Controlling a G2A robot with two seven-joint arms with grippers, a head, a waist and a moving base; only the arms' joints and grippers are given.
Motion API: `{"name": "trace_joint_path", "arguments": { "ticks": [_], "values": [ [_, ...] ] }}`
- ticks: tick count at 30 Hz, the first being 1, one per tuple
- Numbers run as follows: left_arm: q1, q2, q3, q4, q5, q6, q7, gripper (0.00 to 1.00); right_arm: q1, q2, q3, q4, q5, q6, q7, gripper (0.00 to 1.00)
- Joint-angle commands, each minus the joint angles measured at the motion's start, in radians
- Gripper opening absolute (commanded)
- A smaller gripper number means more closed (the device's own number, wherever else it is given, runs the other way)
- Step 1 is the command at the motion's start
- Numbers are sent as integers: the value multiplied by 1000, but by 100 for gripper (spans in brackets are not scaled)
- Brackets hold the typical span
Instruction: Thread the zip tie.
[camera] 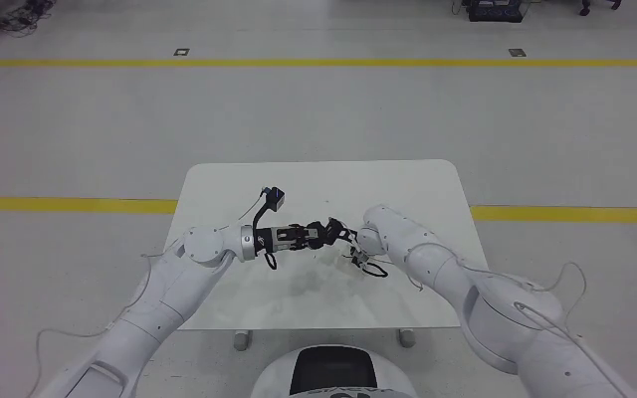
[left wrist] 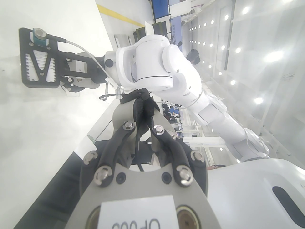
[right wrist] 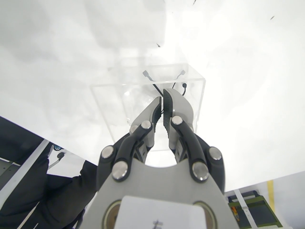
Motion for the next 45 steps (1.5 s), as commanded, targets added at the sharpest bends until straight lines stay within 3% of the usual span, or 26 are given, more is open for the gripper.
{"name": "trace_joint_path", "arguments": {
  "ticks": [1, 28, 34, 37, 45],
  "values": [
    [0, 0, 0, 0, 0, 0, 0, 0, -1, -3, 0, 5, -3, 0, 0, 8],
    [0, 0, 0, 0, 0, 0, 0, 0, 3, -35, 0, 45, -48, 0, 6, 15],
    [0, 0, 0, 0, 0, 0, 0, 0, 2, -44, 0, 57, -47, 0, 15, 10],
    [0, 0, 0, 0, 0, 0, 0, 0, 2, -47, 0, 62, -46, 0, 13, 0],
    [0, 0, 0, 0, 0, 0, 0, 0, 5, -48, 0, 55, -59, 0, -2, 0]
  ]
}}
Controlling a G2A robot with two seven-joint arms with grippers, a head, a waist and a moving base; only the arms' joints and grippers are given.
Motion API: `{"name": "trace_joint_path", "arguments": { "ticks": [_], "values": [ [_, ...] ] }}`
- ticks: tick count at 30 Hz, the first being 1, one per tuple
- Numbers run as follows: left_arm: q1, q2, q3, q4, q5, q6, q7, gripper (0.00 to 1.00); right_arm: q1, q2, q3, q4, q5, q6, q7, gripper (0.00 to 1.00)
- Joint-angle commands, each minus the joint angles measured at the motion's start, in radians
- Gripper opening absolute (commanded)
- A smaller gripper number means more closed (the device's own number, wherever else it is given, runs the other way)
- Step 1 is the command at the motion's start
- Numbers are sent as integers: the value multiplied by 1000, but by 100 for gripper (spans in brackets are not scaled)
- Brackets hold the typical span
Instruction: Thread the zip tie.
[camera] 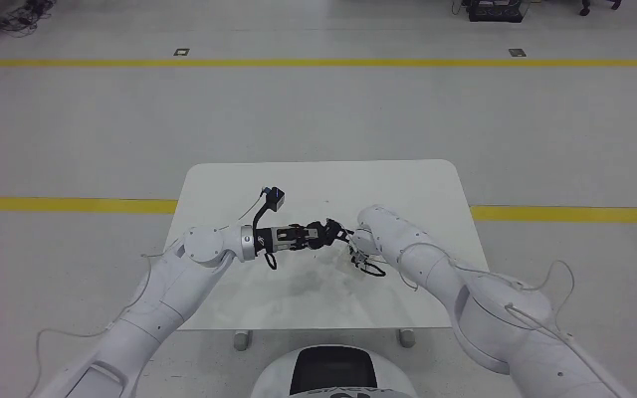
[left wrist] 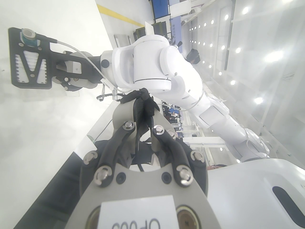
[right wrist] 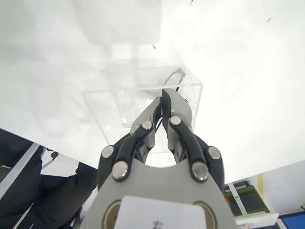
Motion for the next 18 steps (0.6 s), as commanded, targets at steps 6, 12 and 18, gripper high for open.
{"name": "trace_joint_path", "arguments": {
  "ticks": [6, 12, 18],
  "values": [
    [0, 0, 0, 0, 0, 0, 0, 0, 4, 7, 0, -15, -10, 0, -16, 0],
    [0, 0, 0, 0, 0, 0, 0, 0, 8, 18, 0, -32, -4, 0, -29, 0],
    [0, 0, 0, 0, 0, 0, 0, 0, 11, 43, 0, -74, 22, 0, -43, 0]
  ]
}}
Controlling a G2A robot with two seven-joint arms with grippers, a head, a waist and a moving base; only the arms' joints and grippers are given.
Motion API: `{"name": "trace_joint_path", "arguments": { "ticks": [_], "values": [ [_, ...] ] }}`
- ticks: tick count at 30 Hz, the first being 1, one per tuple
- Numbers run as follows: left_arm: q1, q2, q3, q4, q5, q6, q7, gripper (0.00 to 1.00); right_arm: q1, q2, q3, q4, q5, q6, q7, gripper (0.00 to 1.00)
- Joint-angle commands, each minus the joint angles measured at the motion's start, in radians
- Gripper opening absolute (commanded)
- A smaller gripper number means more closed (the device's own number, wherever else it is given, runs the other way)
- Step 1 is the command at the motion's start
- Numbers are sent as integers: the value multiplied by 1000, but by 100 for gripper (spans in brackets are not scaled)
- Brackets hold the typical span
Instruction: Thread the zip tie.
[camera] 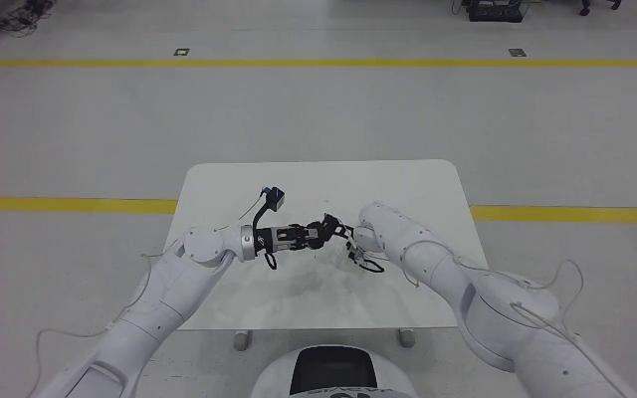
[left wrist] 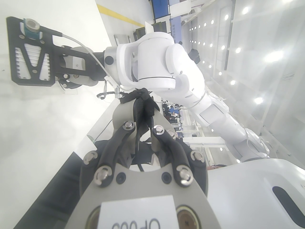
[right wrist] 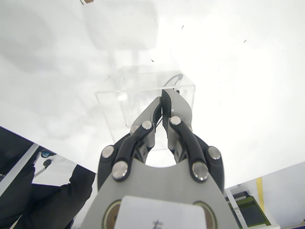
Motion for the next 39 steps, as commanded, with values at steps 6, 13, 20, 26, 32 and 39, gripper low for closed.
{"name": "trace_joint_path", "arguments": {
  "ticks": [6, 13, 20, 26, 32, 39],
  "values": [
    [0, 0, 0, 0, 0, 0, 0, 0, 4, 52, 0, -71, 50, 0, -23, 0],
    [0, 0, 0, 0, 0, 0, 0, 0, 5, 126, 0, -171, 99, 0, -32, 0],
    [0, 0, 0, 0, 0, 0, 0, 0, -3, 215, 0, -290, 157, 0, -83, 0],
    [0, 0, 0, 0, 0, 0, 0, 0, -12, 299, 0, -385, 218, 0, -150, 0],
    [0, 0, 0, 0, 0, 0, 0, 0, -22, 397, 0, -477, 304, 0, -267, 0],
    [0, 0, 0, 0, 0, 0, 0, 0, -26, 421, 0, -503, 331, 0, -282, 0]
  ]
}}
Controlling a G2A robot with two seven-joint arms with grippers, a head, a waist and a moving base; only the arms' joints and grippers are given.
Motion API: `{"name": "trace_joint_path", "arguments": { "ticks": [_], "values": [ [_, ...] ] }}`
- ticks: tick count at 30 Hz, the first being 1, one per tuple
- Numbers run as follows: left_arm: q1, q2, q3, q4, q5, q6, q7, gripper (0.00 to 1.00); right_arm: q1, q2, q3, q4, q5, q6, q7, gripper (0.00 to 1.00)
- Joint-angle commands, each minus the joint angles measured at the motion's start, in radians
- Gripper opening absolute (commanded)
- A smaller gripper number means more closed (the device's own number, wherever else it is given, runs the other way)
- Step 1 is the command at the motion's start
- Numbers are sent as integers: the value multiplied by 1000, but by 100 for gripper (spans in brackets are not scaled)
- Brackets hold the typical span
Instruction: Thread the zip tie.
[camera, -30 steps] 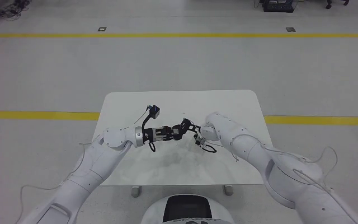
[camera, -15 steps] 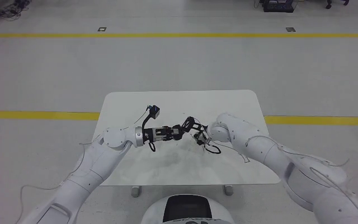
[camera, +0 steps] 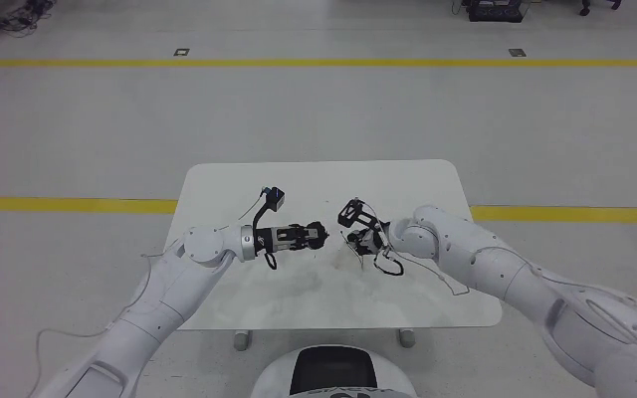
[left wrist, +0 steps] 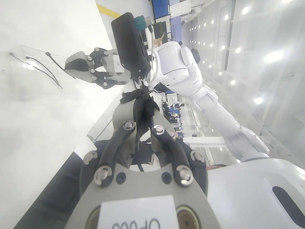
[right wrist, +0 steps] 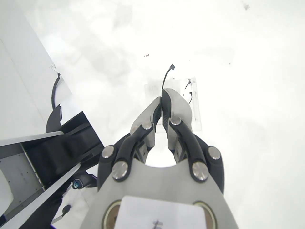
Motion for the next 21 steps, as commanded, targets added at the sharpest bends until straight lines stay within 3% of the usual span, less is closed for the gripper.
{"name": "trace_joint_path", "arguments": {
  "ticks": [1, 8, 11, 16, 21],
  "values": [
    [0, 0, 0, 0, 0, 0, 0, 0, 0, 0, 0, 0, 0, 0, 0, 0],
    [0, 0, 0, 0, 0, 0, 0, 0, -2, 0, 1, 1, -1, 3, -4, 0],
    [0, 0, 0, 0, 0, 0, 0, 0, -34, 16, 47, -2, 17, 0, -121, 0],
    [0, 0, 0, 0, 0, 0, 0, 0, -134, 95, 119, -85, 39, 0, -355, 0],
    [0, 0, 0, 0, 0, 0, 0, 0, -262, 200, 174, -225, 28, 0, -599, 0]
  ]
}}
